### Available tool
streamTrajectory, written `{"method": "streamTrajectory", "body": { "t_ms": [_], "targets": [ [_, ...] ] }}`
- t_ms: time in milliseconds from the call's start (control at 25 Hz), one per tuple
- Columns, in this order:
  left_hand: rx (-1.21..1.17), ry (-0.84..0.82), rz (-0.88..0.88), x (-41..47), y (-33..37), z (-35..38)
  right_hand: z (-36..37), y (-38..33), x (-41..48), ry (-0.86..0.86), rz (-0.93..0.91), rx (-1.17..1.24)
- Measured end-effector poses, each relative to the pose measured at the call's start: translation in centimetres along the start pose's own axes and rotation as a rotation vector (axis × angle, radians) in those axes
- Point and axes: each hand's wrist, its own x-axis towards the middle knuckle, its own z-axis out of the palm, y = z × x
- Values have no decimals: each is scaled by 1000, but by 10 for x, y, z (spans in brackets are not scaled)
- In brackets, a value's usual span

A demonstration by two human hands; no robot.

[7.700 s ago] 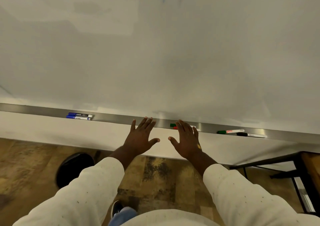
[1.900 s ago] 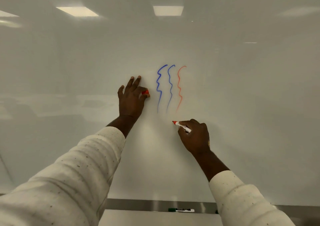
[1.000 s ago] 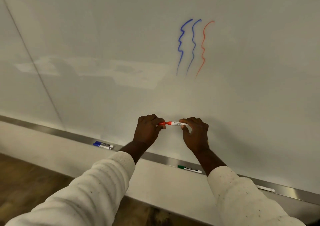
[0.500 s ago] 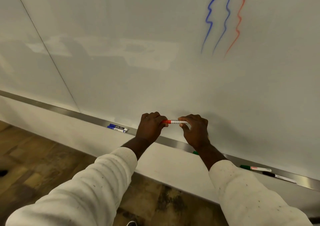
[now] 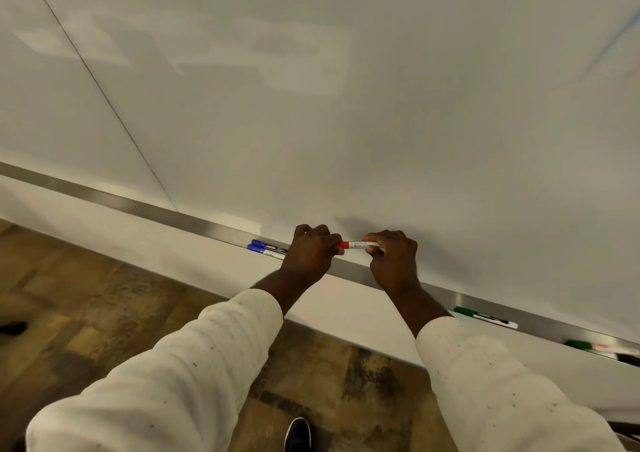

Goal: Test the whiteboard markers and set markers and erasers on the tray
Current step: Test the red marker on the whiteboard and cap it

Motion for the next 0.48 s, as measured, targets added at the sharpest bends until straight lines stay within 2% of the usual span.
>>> {"method": "streamTrajectory", "body": {
  "t_ms": [200, 360, 480],
  "targets": [
    [13, -92, -106, 1, -87, 5, 75, -28, 15, -124, 32, 0],
    [-8, -86, -294, 8, -147, 13, 124, -40, 20, -142, 202, 153],
    [8, -135, -426, 11, -180, 24, 157, -57, 34, -203, 329, 161]
  ]
}}
